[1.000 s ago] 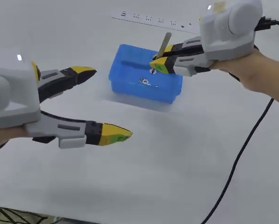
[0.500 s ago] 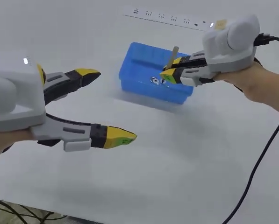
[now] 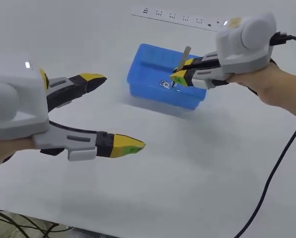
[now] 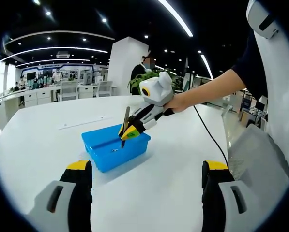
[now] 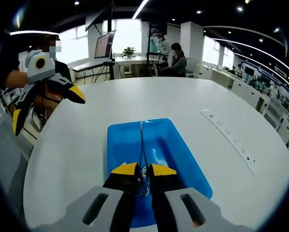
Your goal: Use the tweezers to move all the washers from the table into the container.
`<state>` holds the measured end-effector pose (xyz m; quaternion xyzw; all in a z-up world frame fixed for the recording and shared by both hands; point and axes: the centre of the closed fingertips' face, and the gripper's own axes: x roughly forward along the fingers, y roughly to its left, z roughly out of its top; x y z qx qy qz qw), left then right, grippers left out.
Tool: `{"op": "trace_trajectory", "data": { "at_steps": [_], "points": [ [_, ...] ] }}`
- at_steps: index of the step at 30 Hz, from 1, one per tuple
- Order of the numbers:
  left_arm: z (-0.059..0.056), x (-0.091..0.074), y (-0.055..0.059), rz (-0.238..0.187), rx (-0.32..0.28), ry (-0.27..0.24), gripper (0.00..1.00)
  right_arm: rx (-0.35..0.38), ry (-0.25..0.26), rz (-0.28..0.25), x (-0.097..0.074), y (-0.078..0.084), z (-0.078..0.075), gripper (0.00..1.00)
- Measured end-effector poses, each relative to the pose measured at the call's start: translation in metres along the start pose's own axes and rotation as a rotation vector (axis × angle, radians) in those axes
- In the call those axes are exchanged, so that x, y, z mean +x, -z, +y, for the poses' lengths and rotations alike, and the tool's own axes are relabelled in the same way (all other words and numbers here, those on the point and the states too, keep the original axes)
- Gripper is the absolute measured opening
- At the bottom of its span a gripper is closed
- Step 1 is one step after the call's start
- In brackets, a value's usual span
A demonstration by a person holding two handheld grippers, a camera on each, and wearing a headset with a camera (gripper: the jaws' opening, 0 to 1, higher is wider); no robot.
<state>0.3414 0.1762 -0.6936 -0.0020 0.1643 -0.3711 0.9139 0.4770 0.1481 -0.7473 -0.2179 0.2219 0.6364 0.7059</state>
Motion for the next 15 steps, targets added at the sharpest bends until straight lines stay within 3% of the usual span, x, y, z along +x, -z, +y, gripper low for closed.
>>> {"op": "trace_trajectory", "data": {
  "at_steps": [12, 15],
  "points": [
    [0.001, 0.000, 0.000, 0.002, 0.000, -0.006, 0.99, -0.015, 0.008, 0.005, -0.005, -0.006, 0.004, 0.08],
    [0.004, 0.003, -0.006, -0.012, -0.003, -0.007, 0.99, -0.025, 0.010, 0.008, -0.008, -0.011, 0.008, 0.07]
  ]
}}
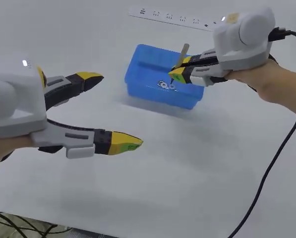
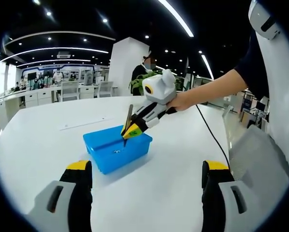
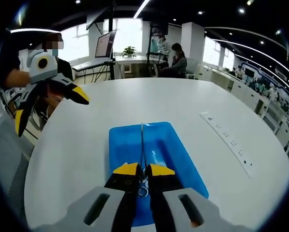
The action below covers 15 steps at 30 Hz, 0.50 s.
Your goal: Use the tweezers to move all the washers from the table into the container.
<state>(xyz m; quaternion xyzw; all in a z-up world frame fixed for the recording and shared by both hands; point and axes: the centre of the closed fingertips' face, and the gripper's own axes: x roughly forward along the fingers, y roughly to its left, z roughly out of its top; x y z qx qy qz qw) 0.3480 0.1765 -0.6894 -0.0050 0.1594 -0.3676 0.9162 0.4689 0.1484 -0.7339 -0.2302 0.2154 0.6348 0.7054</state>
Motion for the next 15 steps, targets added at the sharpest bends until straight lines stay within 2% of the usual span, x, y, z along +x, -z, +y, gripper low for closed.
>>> {"op": "trace_trajectory", "data": {
  "at_steps": [2, 3, 4, 6, 7, 8, 9, 11, 13, 15],
  "points": [
    [0.003, 0.003, -0.006, -0.017, -0.006, -0.005, 0.99, -0.002, -0.002, -0.006, -0.002, -0.004, 0.003, 0.07],
    [0.010, 0.005, -0.013, -0.032, 0.004, -0.039, 0.97, -0.010, -0.003, -0.007, -0.004, -0.007, 0.005, 0.07],
    [0.013, 0.007, -0.016, -0.031, 0.008, -0.046, 0.93, -0.021, -0.003, -0.007, -0.005, -0.010, 0.007, 0.07],
    [0.019, 0.013, -0.028, -0.058, -0.005, -0.050, 0.84, -0.046, -0.003, -0.008, -0.001, -0.010, 0.006, 0.07],
    [0.020, 0.018, -0.037, -0.084, -0.005, -0.044, 0.84, -0.052, -0.001, -0.009, -0.002, -0.012, 0.007, 0.07],
    [0.019, 0.021, -0.041, -0.087, -0.003, -0.037, 0.85, -0.058, 0.000, -0.010, -0.003, -0.014, 0.008, 0.07],
    [0.018, 0.027, -0.048, -0.089, 0.018, -0.024, 0.84, -0.071, -0.003, -0.012, -0.005, -0.018, 0.010, 0.07],
    [0.019, 0.033, -0.053, -0.084, 0.054, -0.004, 0.82, -0.098, -0.007, -0.012, -0.005, -0.021, 0.012, 0.07],
    [0.022, 0.042, -0.066, -0.086, 0.109, -0.023, 0.79, -0.123, -0.016, -0.008, -0.005, -0.023, 0.016, 0.08],
    [0.025, 0.047, -0.075, -0.098, 0.117, -0.028, 0.74, -0.157, -0.019, 0.004, -0.008, -0.025, 0.019, 0.08]
  ]
}}
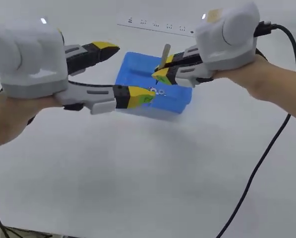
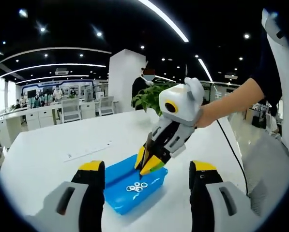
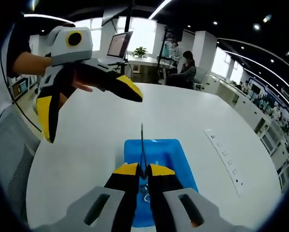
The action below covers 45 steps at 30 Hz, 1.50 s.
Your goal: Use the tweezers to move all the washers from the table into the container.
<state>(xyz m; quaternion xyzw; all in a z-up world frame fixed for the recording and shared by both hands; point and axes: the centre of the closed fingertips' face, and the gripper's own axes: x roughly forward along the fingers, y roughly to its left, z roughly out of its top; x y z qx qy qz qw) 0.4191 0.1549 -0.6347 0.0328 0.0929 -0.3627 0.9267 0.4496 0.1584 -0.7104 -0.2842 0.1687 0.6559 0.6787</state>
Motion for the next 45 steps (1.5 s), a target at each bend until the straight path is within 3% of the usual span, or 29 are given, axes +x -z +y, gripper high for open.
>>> {"op": "trace_trajectory", "data": {
  "at_steps": [2, 4, 8, 12, 17, 23, 25, 27, 36, 38, 40, 45],
  "points": [
    [0.000, 0.007, -0.009, -0.016, 0.012, 0.019, 0.71, -0.017, -0.009, 0.008, -0.002, -0.001, 0.004, 0.08],
    [-0.006, 0.013, -0.016, -0.023, 0.040, 0.062, 0.66, -0.046, -0.015, 0.020, -0.003, -0.001, 0.007, 0.08],
    [-0.019, 0.019, -0.018, 0.022, 0.123, 0.139, 0.52, -0.086, -0.020, 0.036, -0.006, -0.003, 0.010, 0.08],
    [-0.033, 0.022, -0.021, 0.047, 0.187, 0.221, 0.30, -0.125, -0.029, 0.042, -0.005, -0.007, 0.010, 0.08],
    [-0.039, 0.023, -0.017, 0.086, 0.261, 0.266, 0.23, -0.167, -0.048, 0.053, -0.003, -0.010, 0.018, 0.08],
    [-0.044, 0.018, -0.009, 0.128, 0.302, 0.294, 0.17, -0.194, -0.062, 0.055, -0.006, -0.012, 0.022, 0.08],
    [-0.044, 0.016, -0.007, 0.135, 0.313, 0.299, 0.10, -0.196, -0.064, 0.056, -0.007, -0.013, 0.024, 0.08],
    [-0.042, 0.013, -0.010, 0.119, 0.348, 0.292, 0.07, -0.201, -0.069, 0.054, -0.009, -0.014, 0.028, 0.08],
    [-0.043, -0.002, -0.006, 0.121, 0.415, 0.317, 0.06, -0.215, -0.083, 0.054, -0.017, -0.016, 0.041, 0.08],
    [-0.041, -0.007, -0.005, 0.114, 0.422, 0.317, 0.06, -0.210, -0.082, 0.045, -0.020, -0.017, 0.043, 0.08],
    [-0.042, -0.011, -0.009, 0.071, 0.460, 0.313, 0.05, -0.203, -0.074, 0.019, -0.024, -0.023, 0.043, 0.08],
    [-0.041, -0.018, -0.008, 0.049, 0.427, 0.321, 0.05, -0.198, -0.085, -0.008, -0.031, -0.027, 0.053, 0.08]
  ]
}}
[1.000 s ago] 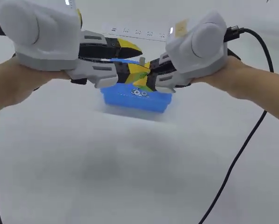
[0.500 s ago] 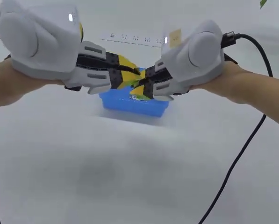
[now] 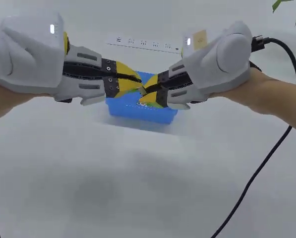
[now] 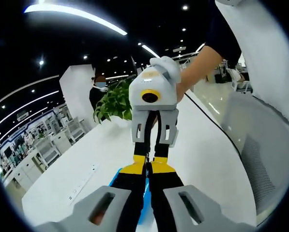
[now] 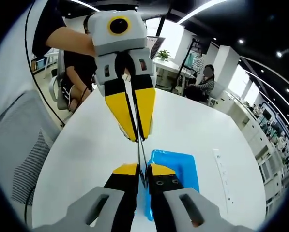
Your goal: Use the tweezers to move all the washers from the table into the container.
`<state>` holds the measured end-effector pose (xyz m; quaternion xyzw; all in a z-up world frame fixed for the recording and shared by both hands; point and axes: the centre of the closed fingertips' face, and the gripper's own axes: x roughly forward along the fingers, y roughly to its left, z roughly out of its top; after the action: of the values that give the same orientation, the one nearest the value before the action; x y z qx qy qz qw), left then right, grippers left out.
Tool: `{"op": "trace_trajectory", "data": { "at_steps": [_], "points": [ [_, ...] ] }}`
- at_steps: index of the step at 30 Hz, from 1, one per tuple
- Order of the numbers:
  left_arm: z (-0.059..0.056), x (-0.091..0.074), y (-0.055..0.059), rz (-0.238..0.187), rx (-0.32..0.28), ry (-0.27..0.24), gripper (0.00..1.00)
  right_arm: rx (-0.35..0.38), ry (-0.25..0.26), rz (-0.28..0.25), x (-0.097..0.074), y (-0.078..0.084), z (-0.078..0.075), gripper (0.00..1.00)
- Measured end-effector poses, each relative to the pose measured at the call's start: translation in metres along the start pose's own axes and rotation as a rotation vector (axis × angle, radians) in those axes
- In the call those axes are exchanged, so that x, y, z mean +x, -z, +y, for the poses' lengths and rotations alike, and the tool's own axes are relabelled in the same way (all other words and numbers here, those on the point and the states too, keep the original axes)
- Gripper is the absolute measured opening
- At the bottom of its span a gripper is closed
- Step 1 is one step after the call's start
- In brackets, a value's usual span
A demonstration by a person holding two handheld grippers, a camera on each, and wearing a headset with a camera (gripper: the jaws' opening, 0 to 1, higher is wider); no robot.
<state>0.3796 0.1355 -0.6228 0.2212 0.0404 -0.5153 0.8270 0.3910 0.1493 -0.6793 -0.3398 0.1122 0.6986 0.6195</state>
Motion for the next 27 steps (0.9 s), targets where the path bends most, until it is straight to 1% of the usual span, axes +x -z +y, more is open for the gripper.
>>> {"op": "trace_trajectory", "data": {
  "at_steps": [4, 6, 7, 9, 10, 12, 13, 14, 15, 16, 17, 19, 20, 22, 23, 24, 27],
  "points": [
    [-0.005, -0.003, 0.005, 0.005, -0.013, 0.030, 0.05, -0.001, -0.010, 0.004, -0.002, 0.000, 0.008, 0.08],
    [-0.007, -0.006, 0.008, 0.001, -0.034, 0.046, 0.05, 0.003, -0.017, -0.003, -0.005, -0.001, 0.011, 0.08],
    [-0.007, -0.007, 0.012, 0.005, -0.046, 0.052, 0.05, 0.005, -0.018, -0.004, -0.006, -0.001, 0.013, 0.08],
    [-0.008, -0.009, 0.015, 0.002, -0.063, 0.058, 0.05, 0.011, -0.019, -0.011, -0.008, -0.002, 0.014, 0.08],
    [-0.010, -0.009, 0.013, -0.002, -0.074, 0.062, 0.05, 0.013, -0.021, -0.014, -0.009, -0.003, 0.016, 0.08],
    [-0.012, -0.009, 0.013, -0.010, -0.094, 0.069, 0.05, 0.022, -0.026, -0.020, -0.009, -0.004, 0.018, 0.08],
    [-0.011, -0.009, 0.013, -0.009, -0.091, 0.068, 0.06, 0.022, -0.025, -0.020, -0.009, -0.004, 0.018, 0.08],
    [-0.014, -0.007, 0.012, -0.010, -0.102, 0.069, 0.06, 0.026, -0.026, -0.021, -0.009, -0.004, 0.018, 0.08],
    [-0.014, -0.007, 0.012, -0.011, -0.118, 0.073, 0.06, 0.030, -0.029, -0.021, -0.009, -0.003, 0.019, 0.08],
    [-0.014, -0.007, 0.014, -0.010, -0.120, 0.071, 0.07, 0.032, -0.032, -0.020, -0.009, -0.003, 0.020, 0.08],
    [-0.013, -0.006, 0.015, -0.002, -0.116, 0.067, 0.07, 0.035, -0.033, -0.020, -0.009, -0.002, 0.020, 0.08],
    [-0.016, -0.006, 0.020, 0.022, -0.110, 0.084, 0.07, 0.033, -0.037, -0.014, -0.009, -0.002, 0.021, 0.07],
    [-0.019, -0.005, 0.020, 0.037, -0.098, 0.089, 0.07, 0.031, -0.038, -0.011, -0.009, -0.002, 0.022, 0.07],
    [-0.021, -0.004, 0.021, 0.049, -0.090, 0.101, 0.07, 0.030, -0.040, -0.011, -0.008, -0.001, 0.022, 0.07],
    [-0.023, -0.004, 0.027, 0.079, -0.075, 0.111, 0.07, 0.033, -0.041, -0.015, -0.008, -0.002, 0.022, 0.07],
    [-0.023, -0.004, 0.029, 0.089, -0.068, 0.116, 0.08, 0.033, -0.042, -0.016, -0.008, -0.002, 0.022, 0.07],
    [-0.023, -0.004, 0.029, 0.087, -0.074, 0.115, 0.08, 0.030, -0.044, -0.013, -0.008, -0.002, 0.022, 0.07]
  ]
}}
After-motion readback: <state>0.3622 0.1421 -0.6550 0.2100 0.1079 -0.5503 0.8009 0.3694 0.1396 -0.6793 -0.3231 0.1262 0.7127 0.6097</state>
